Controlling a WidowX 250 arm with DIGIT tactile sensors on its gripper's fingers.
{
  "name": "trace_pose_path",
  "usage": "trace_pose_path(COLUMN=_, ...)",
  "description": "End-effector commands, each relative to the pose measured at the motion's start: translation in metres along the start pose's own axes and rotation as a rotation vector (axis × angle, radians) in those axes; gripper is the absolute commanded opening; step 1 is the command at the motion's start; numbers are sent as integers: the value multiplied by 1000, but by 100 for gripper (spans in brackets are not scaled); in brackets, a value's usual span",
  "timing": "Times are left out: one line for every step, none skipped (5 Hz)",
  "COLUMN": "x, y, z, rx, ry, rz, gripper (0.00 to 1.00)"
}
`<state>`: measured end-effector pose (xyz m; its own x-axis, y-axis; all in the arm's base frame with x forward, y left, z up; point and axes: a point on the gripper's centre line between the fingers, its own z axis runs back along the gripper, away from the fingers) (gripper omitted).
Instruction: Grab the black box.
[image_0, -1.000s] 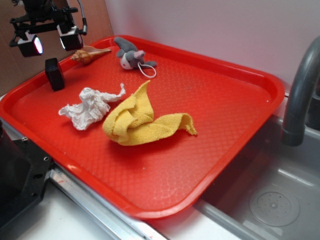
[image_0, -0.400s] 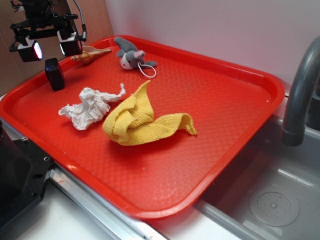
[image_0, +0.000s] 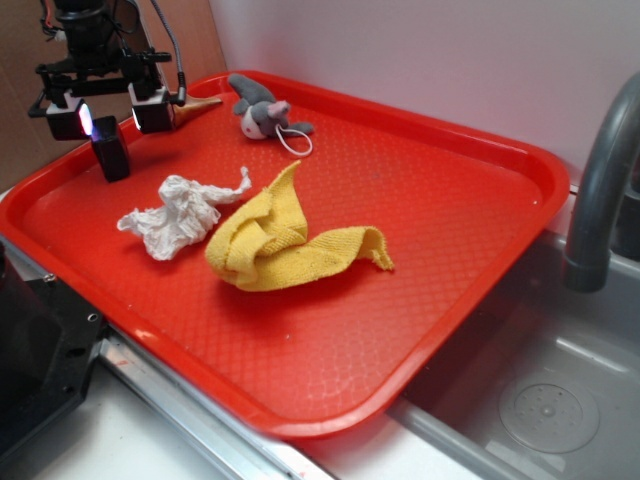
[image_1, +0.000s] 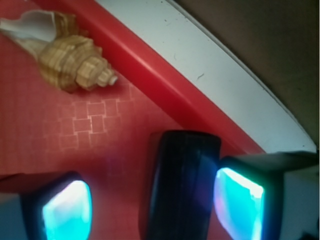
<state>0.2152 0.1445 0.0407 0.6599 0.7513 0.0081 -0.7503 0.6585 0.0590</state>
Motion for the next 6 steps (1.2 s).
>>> trace_pose_path(x=-11, y=-9, z=-22, rx=30, ry=29, rz=-33, gripper=65)
trace_pose_path(x=-11, y=-10, z=-24, rx=34, ry=31, rz=-34, gripper=0)
trace_pose_path(x=-11, y=-9, z=-23, rx=36, ry=31, rz=-37, gripper=0)
trace_pose_path(x=-9, y=-7, z=-20, rx=35, ry=23, rz=-31, gripper=0)
trace_pose_path(x=-9, y=-6, z=-19, rx=30, ry=23, rz=-34, gripper=0)
trace_pose_path(x=-14, y=-8, z=15, rx=-29, ry=21, rz=-109, gripper=0)
